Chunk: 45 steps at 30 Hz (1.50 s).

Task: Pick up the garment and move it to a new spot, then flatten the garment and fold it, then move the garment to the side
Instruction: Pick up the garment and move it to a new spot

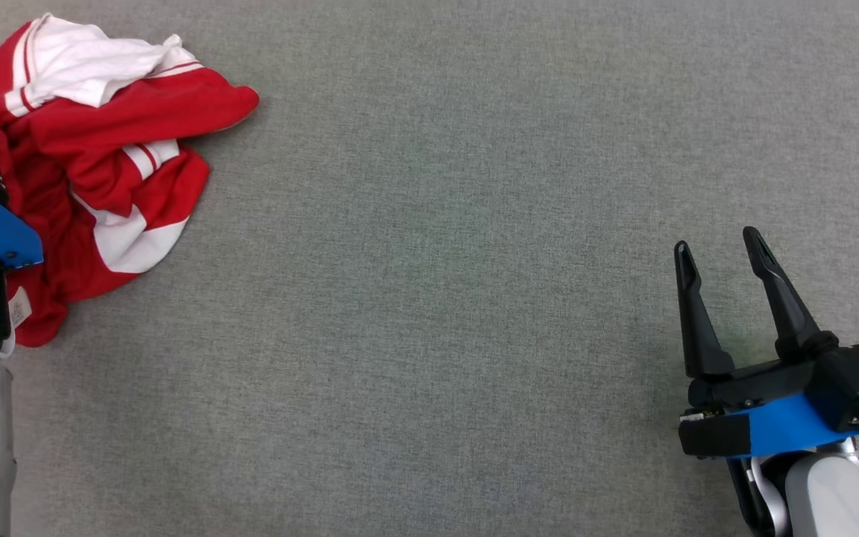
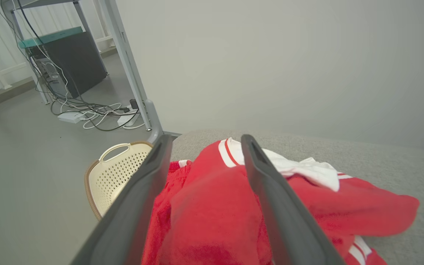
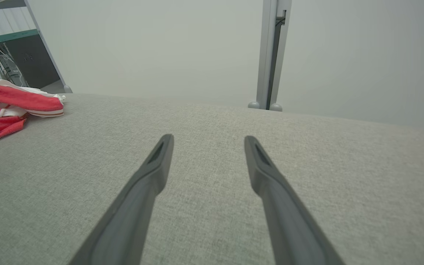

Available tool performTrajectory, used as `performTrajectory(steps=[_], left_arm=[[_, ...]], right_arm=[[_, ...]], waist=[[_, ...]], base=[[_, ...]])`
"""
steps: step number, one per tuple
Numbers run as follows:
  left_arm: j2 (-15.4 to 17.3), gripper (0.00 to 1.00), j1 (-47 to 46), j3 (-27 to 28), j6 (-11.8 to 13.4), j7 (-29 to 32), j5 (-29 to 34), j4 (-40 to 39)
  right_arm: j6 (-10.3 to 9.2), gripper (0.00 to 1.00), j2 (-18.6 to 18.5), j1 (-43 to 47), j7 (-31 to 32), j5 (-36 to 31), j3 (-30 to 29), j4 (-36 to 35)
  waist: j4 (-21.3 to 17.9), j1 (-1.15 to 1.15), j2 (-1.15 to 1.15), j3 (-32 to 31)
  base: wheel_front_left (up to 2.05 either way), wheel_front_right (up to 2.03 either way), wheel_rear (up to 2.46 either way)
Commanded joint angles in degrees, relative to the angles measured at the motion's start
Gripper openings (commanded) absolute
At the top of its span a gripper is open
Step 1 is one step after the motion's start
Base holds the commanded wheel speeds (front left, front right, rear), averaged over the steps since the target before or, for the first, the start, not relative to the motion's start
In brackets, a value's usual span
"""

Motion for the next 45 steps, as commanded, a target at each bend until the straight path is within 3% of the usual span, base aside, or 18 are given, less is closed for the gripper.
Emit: performTrajectory(steps=[1,10,18,20,21,34,45], left_arm=[[0.2,1.00,-1.5,-0.4,-0.6,0.0,-0.1,1.2],[0.2,1.00,-5.6,-3.5,-2.0,5.9,-0.3,15.8],[-0.8,1.00,-7.7,-5.0,-2.8,12.6,-2.0,23.8],[-0.8,0.36,-7.8,-5.6,-3.0,13.5,-2.0,24.8],[-0.6,0.00,-7.9,-5.8,-3.0,13.3,-1.9,24.9],[2.3,0.00,-11.1,-9.4,-3.3,1.3,0.1,20.5],[2.1,0.00,-16.8,-14.9,-3.1,-1.4,1.8,9.6]], right_arm=[[0.00,1.00,-0.2,-0.5,0.1,-0.2,-0.2,-0.5],[0.00,1.00,-0.2,-1.3,-0.2,0.3,-0.2,-1.1],[0.00,1.00,-0.2,-1.5,-0.7,1.0,0.4,0.0],[0.00,1.00,-0.2,-1.5,-0.9,1.4,0.5,0.2],[0.00,1.00,-0.2,-1.4,-1.0,1.7,0.6,0.3],[0.00,1.00,-0.2,-0.1,-3.2,5.4,2.1,4.5],[0.00,1.00,-0.2,1.4,-4.5,9.6,3.3,8.5]], waist=[[-0.2,-0.01,0.00,0.5],[-1.2,-0.01,0.00,2.7],[-1.7,-0.01,0.00,1.9],[-1.9,-0.01,0.00,1.4],[-2.0,-0.01,0.00,1.2],[-3.9,-0.01,0.00,-6.0],[-9.7,-0.01,0.00,-12.8]], base=[[0.00,0.00,0.00],[0.00,0.00,0.00],[0.00,0.00,0.00],[0.00,0.00,0.00],[0.00,0.00,0.00],[0.00,0.00,0.00],[0.00,0.00,0.00]])
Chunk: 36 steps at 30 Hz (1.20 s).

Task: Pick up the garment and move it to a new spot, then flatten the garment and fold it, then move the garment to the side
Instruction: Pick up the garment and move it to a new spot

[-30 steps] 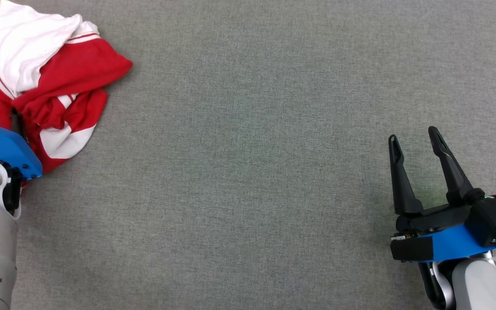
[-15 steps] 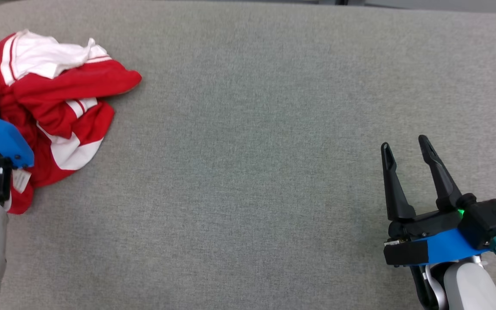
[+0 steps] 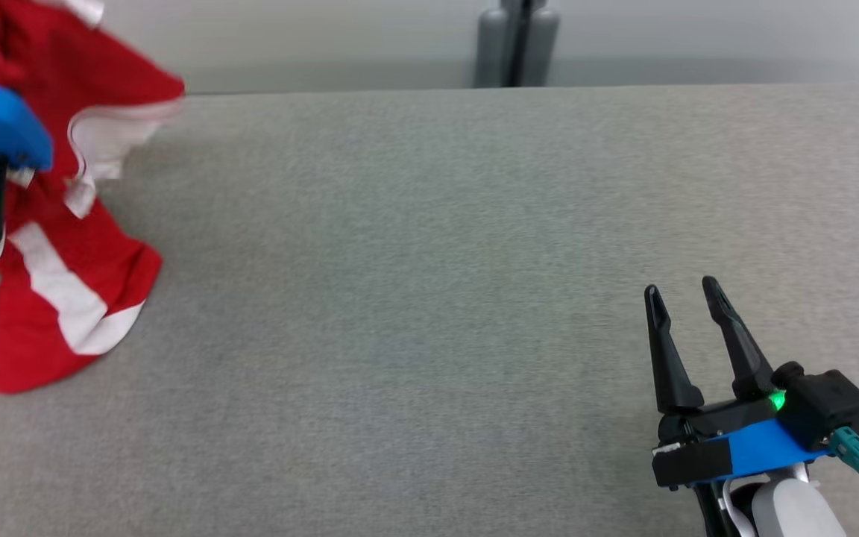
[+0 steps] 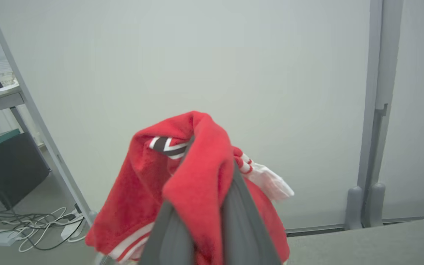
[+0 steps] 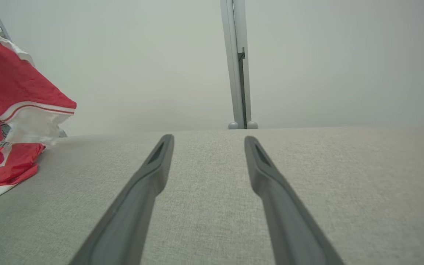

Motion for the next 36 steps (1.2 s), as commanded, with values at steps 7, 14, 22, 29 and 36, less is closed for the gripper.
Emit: performTrajectory(steps=[7,14,22,29,36], left_arm=[[-1.5,0.00,-3.9,-4.7,0.0,1.7,-0.2,-13.1],[-4.3,0.00,-4.8,-7.8,0.0,5.6,-0.9,-25.4],[-8.7,0.00,1.2,-11.2,0.2,7.5,-3.2,-33.0],[-10.3,0.00,13.7,-12.9,1.4,6.9,-5.9,-34.4],[-13.5,0.00,25.3,-17.1,1.5,5.7,-7.2,-30.9]], right_arm=[[0.00,1.00,-0.2,1.5,-0.4,2.6,0.2,-0.1],[0.00,1.00,-0.2,1.6,-0.4,4.3,0.4,-0.7],[0.00,1.00,-0.2,1.7,-0.4,5.0,0.8,-0.7],[0.00,1.00,-0.2,1.9,-0.4,5.3,1.2,-0.9],[0.00,1.00,-0.2,1.6,-0.4,5.0,1.4,-0.2]], waist=[[-7.3,0.00,0.00,-3.4],[-12.6,0.00,0.00,-2.8],[-14.9,0.00,0.00,-2.9],[-14.2,0.00,0.00,-3.2],[-13.1,0.00,0.00,-3.0]], base=[[0.00,0.00,0.00],[0.00,0.00,0.00],[0.00,0.00,0.00],[0.00,0.00,0.00],[0.00,0.00,0.00]])
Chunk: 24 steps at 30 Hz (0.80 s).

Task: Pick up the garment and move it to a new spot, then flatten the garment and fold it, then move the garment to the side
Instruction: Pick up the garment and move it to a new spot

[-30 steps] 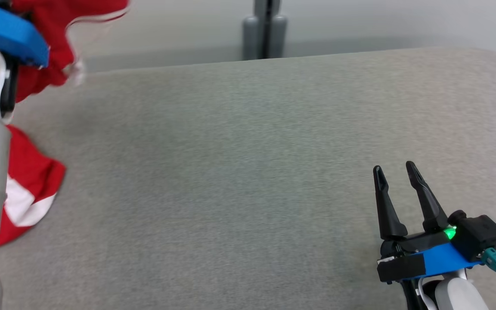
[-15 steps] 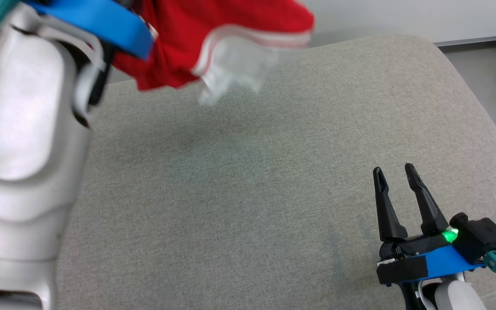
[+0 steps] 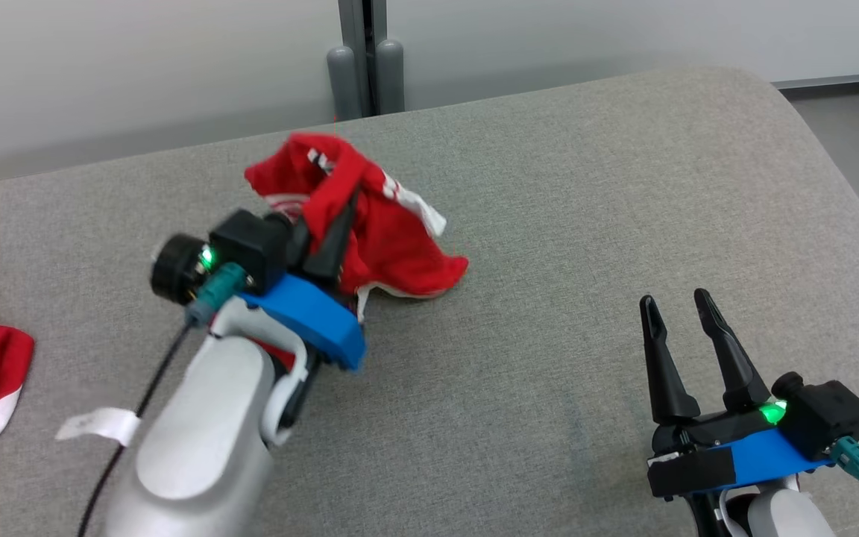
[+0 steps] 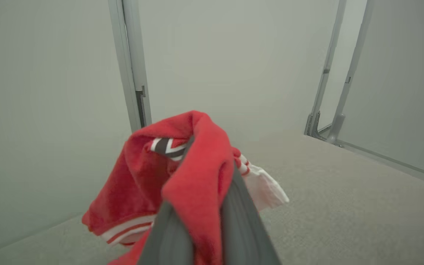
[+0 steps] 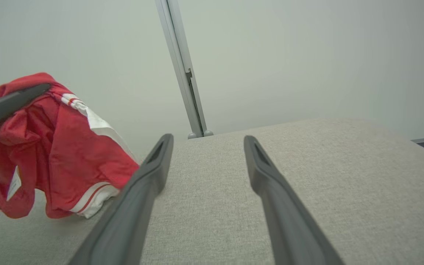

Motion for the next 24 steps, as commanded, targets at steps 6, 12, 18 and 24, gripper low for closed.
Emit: performTrajectory(steps=[6,12,18,24], left_arm=[[-4.4,0.00,8.1,-7.0,-0.8,-2.1,-0.9,5.0],[-6.5,1.00,11.5,-12.3,-1.3,-3.7,-1.9,7.7],[-7.0,1.00,12.1,-11.3,0.2,-6.4,-2.5,6.2],[-4.8,1.00,14.5,-5.8,3.3,-7.6,-2.5,0.8]], right_arm=[[0.00,1.00,-0.2,0.0,-0.2,-0.5,-0.2,0.9],[0.00,1.00,-0.2,0.8,-0.2,-0.7,-0.2,1.7],[0.00,1.00,-0.2,1.6,-0.2,-1.0,-0.9,2.0],[0.00,1.00,-0.2,3.0,-0.2,-1.5,-1.5,2.6]], waist=[[0.8,0.00,0.00,-0.3],[1.6,0.00,0.00,-1.6],[3.3,0.00,0.00,-3.0],[6.4,0.00,0.00,-5.4]], base=[[0.00,0.00,0.00],[0.00,0.00,0.00],[0.00,0.00,0.00],[0.00,0.00,0.00]])
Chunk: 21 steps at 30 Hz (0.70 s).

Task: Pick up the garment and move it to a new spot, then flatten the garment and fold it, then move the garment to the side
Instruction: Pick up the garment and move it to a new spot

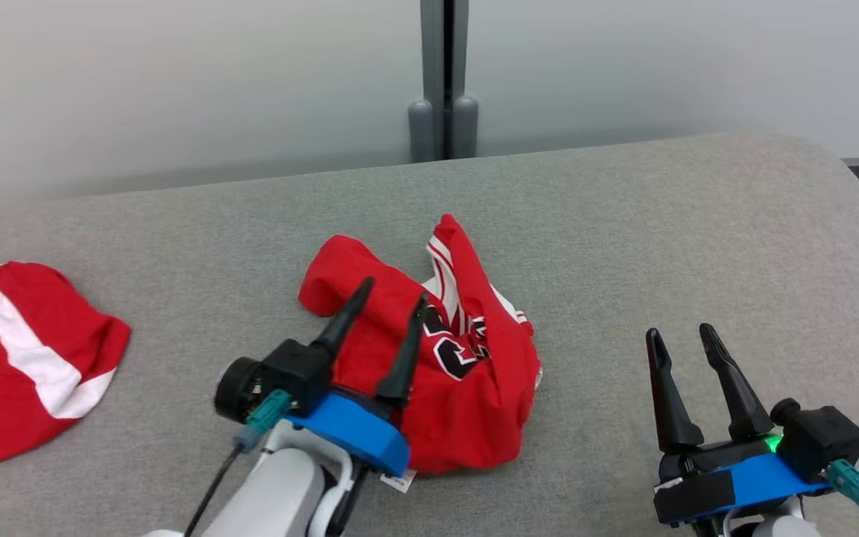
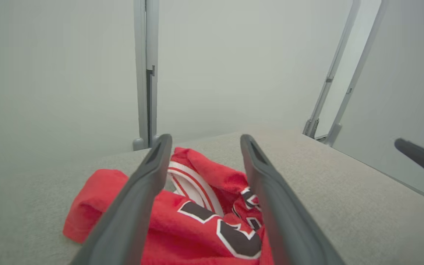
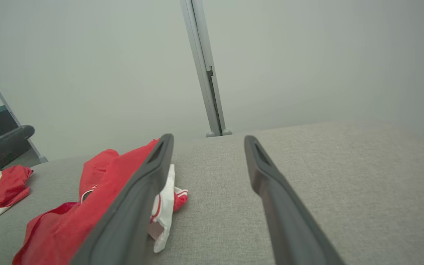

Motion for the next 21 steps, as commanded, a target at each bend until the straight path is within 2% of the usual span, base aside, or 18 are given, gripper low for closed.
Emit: performTrajectory(steps=[1,5,9,14,21], left_arm=[[1.0,1.00,1.1,1.8,1.0,-0.3,0.3,-1.5],[3.4,1.00,4.5,7.6,3.8,-0.3,2.0,-6.4],[4.8,1.00,8.0,13.5,5.3,-0.3,3.4,-10.3],[5.5,1.00,12.0,19.1,4.8,-0.3,5.8,-13.2],[5.1,1.00,16.5,23.9,4.3,-0.3,9.8,-13.5]], right_arm=[[0.00,1.00,-0.2,0.8,-0.2,-0.5,0.0,0.2],[0.00,1.00,-0.2,1.4,-0.2,-0.8,-0.2,0.5],[0.00,1.00,-0.2,2.1,-0.2,-1.1,-0.7,0.7],[0.00,1.00,-0.2,2.6,-0.2,-1.6,-1.6,0.9],[0.00,1.00,-0.2,3.7,-0.2,-2.4,-2.4,1.6]], waist=[[0.7,0.00,0.00,-0.5],[2.8,0.00,0.00,-1.8],[4.5,0.00,0.00,-2.8],[6.3,0.00,0.00,-3.5],[7.8,0.00,0.00,-4.9]], base=[[0.00,0.00,0.00],[0.00,0.00,0.00],[0.00,0.00,0.00],[0.00,0.00,0.00],[0.00,0.00,0.00]])
